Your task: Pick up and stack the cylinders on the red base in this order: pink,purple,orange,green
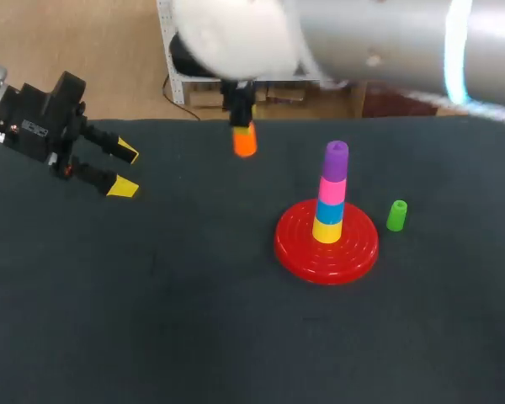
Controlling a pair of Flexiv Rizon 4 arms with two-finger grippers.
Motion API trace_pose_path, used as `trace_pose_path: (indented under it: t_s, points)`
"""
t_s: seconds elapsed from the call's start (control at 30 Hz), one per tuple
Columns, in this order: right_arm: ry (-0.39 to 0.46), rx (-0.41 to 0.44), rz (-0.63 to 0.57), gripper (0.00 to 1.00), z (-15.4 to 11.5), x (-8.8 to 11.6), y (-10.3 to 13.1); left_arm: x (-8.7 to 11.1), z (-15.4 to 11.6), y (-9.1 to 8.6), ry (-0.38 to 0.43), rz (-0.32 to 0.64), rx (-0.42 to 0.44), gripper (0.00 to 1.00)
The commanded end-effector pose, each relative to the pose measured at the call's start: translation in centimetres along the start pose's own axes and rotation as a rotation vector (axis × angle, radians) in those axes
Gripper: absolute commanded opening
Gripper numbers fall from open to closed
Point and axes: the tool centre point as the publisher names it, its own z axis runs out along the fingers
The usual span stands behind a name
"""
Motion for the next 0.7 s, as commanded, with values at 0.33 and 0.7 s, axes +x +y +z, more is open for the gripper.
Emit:
trace_pose_path:
  t_s: [0.33,0.7]
  points:
    - [-0.193,0.074,0.202,0.0,-3.4,13.2,1.6,0.2,0.0,0.0,-0.003,0.003,0.0,1.0]
    - [-0.237,0.052,0.225,0.0,-3.7,12.9,0.4,0.2,0.0,0.0,-0.003,0.003,0.0,1.0]
